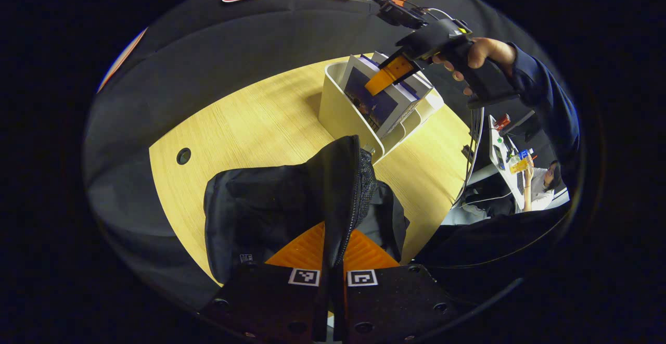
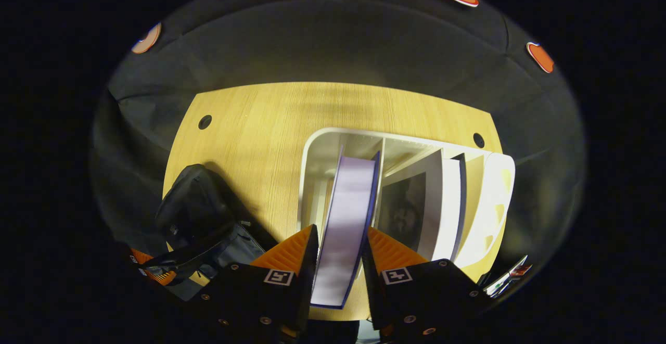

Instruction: Open the schoolbag, grab two books from the bookshelf and put them into the schoolbag.

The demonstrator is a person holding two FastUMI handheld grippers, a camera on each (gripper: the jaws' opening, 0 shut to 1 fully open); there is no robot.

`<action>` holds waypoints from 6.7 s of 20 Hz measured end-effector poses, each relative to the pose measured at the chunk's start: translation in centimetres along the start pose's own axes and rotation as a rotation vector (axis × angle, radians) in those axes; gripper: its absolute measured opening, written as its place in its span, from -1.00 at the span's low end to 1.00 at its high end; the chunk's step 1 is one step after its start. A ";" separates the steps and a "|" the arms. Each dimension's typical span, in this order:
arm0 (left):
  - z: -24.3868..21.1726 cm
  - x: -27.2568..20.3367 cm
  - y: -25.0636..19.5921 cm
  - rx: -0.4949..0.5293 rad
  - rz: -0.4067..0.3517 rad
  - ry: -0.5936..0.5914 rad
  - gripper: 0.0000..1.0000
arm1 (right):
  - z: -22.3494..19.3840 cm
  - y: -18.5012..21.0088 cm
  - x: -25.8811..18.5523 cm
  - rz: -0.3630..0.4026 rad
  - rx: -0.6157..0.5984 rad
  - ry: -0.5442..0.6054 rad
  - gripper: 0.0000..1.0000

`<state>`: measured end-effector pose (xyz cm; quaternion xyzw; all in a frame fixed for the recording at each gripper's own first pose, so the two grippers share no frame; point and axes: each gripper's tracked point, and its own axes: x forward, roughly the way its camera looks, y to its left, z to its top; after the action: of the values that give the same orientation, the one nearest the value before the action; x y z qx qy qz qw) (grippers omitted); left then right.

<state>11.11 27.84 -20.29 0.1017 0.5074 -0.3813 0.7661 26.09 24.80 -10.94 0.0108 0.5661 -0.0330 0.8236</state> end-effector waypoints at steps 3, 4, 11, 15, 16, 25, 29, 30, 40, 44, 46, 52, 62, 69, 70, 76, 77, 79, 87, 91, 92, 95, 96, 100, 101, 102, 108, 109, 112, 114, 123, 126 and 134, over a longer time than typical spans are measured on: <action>-0.1 0.2 -0.4 -0.006 0.003 0.005 -0.89 | 0.2 -0.3 0.4 0.002 0.065 0.018 -0.24; -0.3 0.3 -0.4 -0.005 0.003 0.008 -0.89 | -0.2 -0.3 0.3 -0.002 0.081 0.026 -0.27; -0.4 0.7 -0.7 -0.007 0.016 0.014 -0.89 | -3.2 -0.4 -2.8 0.061 0.120 -0.012 -0.36; -0.7 0.8 -0.8 -0.010 0.025 0.018 -0.89 | -5.8 -0.6 -4.8 0.086 0.098 -0.054 -0.36; -0.8 0.9 -0.8 -0.009 0.029 0.018 -0.89 | -6.5 -0.5 -5.3 0.094 0.096 -0.069 -0.36; -1.0 1.6 -1.6 -0.042 0.070 0.033 -0.89 | -11.9 -2.3 -9.2 0.176 0.130 -0.167 -0.39; -1.0 2.0 -2.5 -0.051 0.092 0.041 -0.89 | -15.7 -3.5 -10.5 0.237 0.144 -0.185 -0.41; -1.2 2.1 -2.7 -0.056 0.093 0.043 -0.89 | -16.5 -3.7 -10.7 0.259 0.156 -0.185 -0.41; -1.5 1.4 -4.0 -0.072 0.146 0.061 -0.89 | -22.6 -5.3 -12.2 0.442 0.340 -0.249 -0.42; -0.9 1.1 -4.0 -0.074 0.162 0.057 -0.89 | -23.9 -4.5 -12.8 0.532 0.418 -0.286 -0.44; -1.0 1.0 -4.3 -0.080 0.162 0.052 -0.89 | -24.4 -3.1 -12.8 0.595 0.435 -0.297 -0.44; -0.9 0.4 -4.3 -0.104 0.157 0.025 -0.89 | -24.2 1.7 -11.6 0.720 0.442 -0.310 -0.46; -0.4 0.9 -4.8 -0.143 0.126 -0.031 -0.89 | -21.6 7.8 -6.3 0.830 0.554 -0.304 -0.46; 0.5 0.8 -4.8 -0.186 0.103 -0.078 -0.89 | -20.5 11.9 -2.4 0.878 0.664 -0.291 -0.46; 0.4 0.8 -4.9 -0.185 0.096 -0.080 -0.89 | -20.1 12.5 -2.0 0.883 0.674 -0.295 -0.46; 0.6 1.0 -5.3 -0.193 0.067 -0.092 -0.89 | -18.6 16.6 1.3 0.868 0.655 -0.280 -0.46; 0.6 1.1 -5.3 -0.199 0.063 -0.094 -0.89 | -18.4 16.9 1.5 0.873 0.645 -0.285 -0.46; 0.6 1.1 -5.5 -0.195 0.054 -0.095 -0.89 | -18.2 17.7 1.9 0.875 0.625 -0.291 -0.46; 0.8 1.3 -5.1 -0.194 0.059 -0.100 -0.89 | -19.3 20.0 2.2 0.878 0.455 -0.156 -0.06; 0.8 1.3 -5.0 -0.192 0.070 -0.108 -0.89 | -21.0 17.1 2.6 0.702 0.262 -0.165 0.86; 0.8 1.3 -4.9 -0.190 0.072 -0.109 -0.89 | -21.1 16.2 2.6 0.667 0.228 -0.173 0.95; 0.4 1.7 -4.9 -0.184 0.077 -0.108 -0.89 | -20.6 14.4 2.3 0.587 0.171 -0.203 0.97; 0.4 1.9 -5.1 -0.183 0.072 -0.108 -0.89 | -20.4 13.8 1.9 0.583 0.151 -0.214 0.96; 0.3 2.3 -5.1 -0.176 0.070 -0.105 -0.89 | -19.3 10.6 0.5 0.520 0.135 -0.230 0.97; 0.3 2.4 -5.1 -0.176 0.069 -0.105 -0.89 | -19.0 9.8 0.1 0.500 0.129 -0.233 0.96; 0.3 2.5 -5.1 -0.174 0.066 -0.104 -0.89 | -18.5 9.2 -0.4 0.496 0.122 -0.243 0.97; 0.2 2.8 -4.9 -0.193 0.044 -0.100 -0.89 | -15.4 4.1 -3.1 0.396 0.053 -0.266 0.97; 0.2 2.9 -4.8 -0.192 0.042 -0.098 -0.89 | -14.9 3.0 -3.3 0.363 0.032 -0.265 0.97; 0.3 3.0 -4.8 -0.179 0.038 -0.086 -0.89 | -13.3 0.7 -4.7 0.307 -0.002 -0.255 0.97; 0.4 3.3 -4.8 -0.175 0.038 -0.081 -0.89 | -12.1 -0.9 -5.6 0.277 0.007 -0.240 0.97; 0.3 4.5 -4.8 -0.226 0.021 -0.084 -0.89 | -5.8 -6.6 -5.9 0.176 0.051 -0.191 0.97; 0.0 4.7 -4.7 -0.248 0.018 -0.084 -0.89 | -4.5 -7.2 -4.7 0.165 0.053 -0.150 0.97; -0.6 5.3 -4.9 -0.251 0.038 -0.071 -0.89 | -0.3 -6.5 -1.6 0.126 0.047 -0.061 0.90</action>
<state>8.36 22.21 -23.92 0.0010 0.5219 -0.3033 0.7973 24.84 18.38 -9.46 0.0645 0.5381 0.0053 0.8404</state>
